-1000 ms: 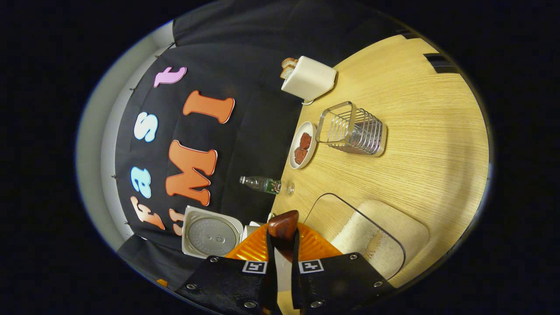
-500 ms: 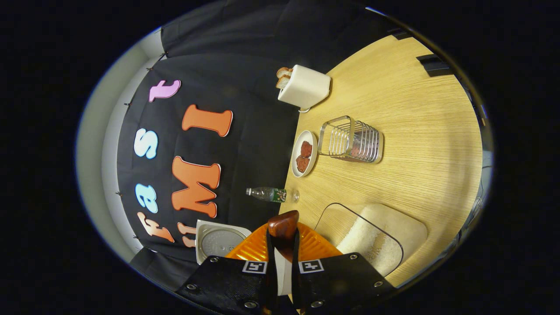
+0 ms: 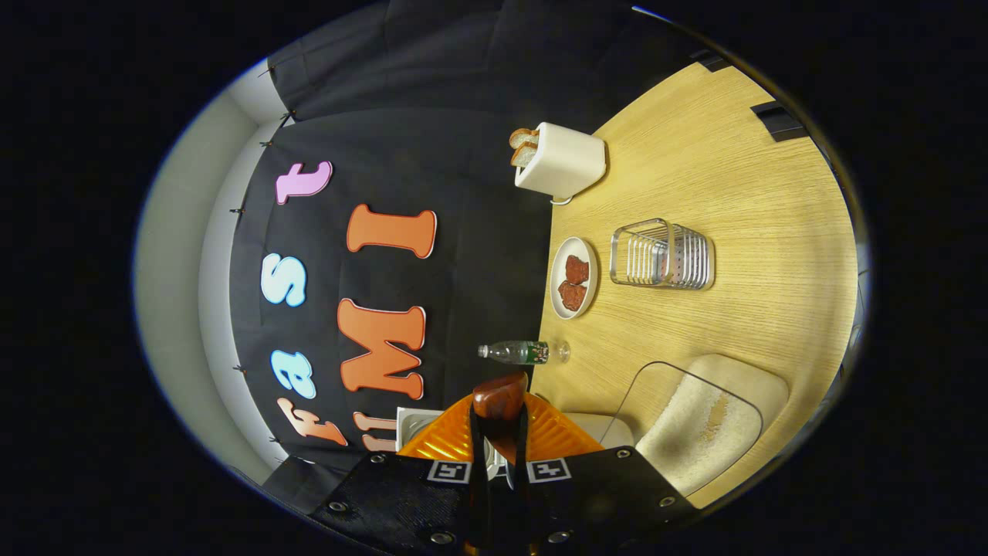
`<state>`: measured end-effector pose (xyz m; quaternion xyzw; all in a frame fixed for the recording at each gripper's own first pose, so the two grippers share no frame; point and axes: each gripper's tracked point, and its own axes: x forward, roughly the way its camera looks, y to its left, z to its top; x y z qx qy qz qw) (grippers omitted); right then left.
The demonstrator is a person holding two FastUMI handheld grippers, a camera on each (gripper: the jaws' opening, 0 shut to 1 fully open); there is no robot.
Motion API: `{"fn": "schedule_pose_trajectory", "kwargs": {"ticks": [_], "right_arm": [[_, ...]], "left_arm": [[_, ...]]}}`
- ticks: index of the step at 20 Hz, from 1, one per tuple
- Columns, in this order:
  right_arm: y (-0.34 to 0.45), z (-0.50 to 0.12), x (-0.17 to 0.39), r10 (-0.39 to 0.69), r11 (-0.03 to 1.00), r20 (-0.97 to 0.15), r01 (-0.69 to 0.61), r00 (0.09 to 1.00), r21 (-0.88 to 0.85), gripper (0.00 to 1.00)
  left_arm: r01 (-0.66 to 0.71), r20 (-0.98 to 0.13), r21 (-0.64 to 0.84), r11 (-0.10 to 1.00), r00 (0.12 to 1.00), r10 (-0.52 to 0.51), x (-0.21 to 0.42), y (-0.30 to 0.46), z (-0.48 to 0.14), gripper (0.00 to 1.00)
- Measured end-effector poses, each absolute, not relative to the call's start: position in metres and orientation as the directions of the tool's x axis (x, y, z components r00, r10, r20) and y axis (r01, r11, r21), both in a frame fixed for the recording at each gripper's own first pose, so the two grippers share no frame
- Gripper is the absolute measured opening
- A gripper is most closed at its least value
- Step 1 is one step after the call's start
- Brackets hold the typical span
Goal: Close the left gripper, press the button to open the rice cooker; take a wooden spoon from the chopstick holder with the right hand, scoop a spoonful of rice and pour it into the rice cooker, then put the wooden spoon back into the chopstick holder.
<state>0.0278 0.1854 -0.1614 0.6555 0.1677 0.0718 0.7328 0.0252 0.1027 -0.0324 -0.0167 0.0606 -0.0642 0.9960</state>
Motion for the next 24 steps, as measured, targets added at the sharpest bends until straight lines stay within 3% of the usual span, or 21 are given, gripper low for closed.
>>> {"fn": "schedule_pose_trajectory", "kwargs": {"ticks": [1, 8, 9, 14, 21, 24], "right_arm": [[0.187, -0.153, 0.029, 0.33, 0.12, -0.142, 0.108, 0.933, 0.987, 0.12], [0.205, -0.094, 0.053, 0.361, 0.086, -0.067, 0.038, 0.93, 0.996, 0.12], [0.21, -0.088, 0.056, 0.367, 0.082, -0.058, 0.03, 0.928, 0.996, 0.12], [0.236, -0.061, 0.082, 0.4, 0.057, -0.026, 0.003, 0.916, 0.998, 0.12], [0.28, -0.028, 0.116, 0.442, 0.059, -0.003, -0.025, 0.897, 0.998, 0.12], [0.295, -0.014, 0.134, 0.428, 0.115, 0.007, -0.062, 0.904, 0.991, 0.12]], "left_arm": [[0.124, -0.122, -0.043, 0.991, 0.984, -0.129, 0.024, 0.103, -0.033, 1.0], [0.102, -0.116, -0.063, 0.993, 0.987, -0.109, 0.021, 0.111, -0.032, 1.0], [0.099, -0.114, -0.067, 0.993, 0.988, -0.106, 0.02, 0.112, -0.032, 0.96], [0.079, -0.117, -0.063, 0.995, 0.989, -0.086, 0.016, 0.116, -0.036, 1.0], [0.069, -0.126, -0.067, 0.995, 0.989, -0.077, 0.017, 0.118, -0.042, 0.98], [0.054, -0.129, -0.067, 0.996, 0.99, -0.062, 0.019, 0.125, -0.044, 0.98]]}}
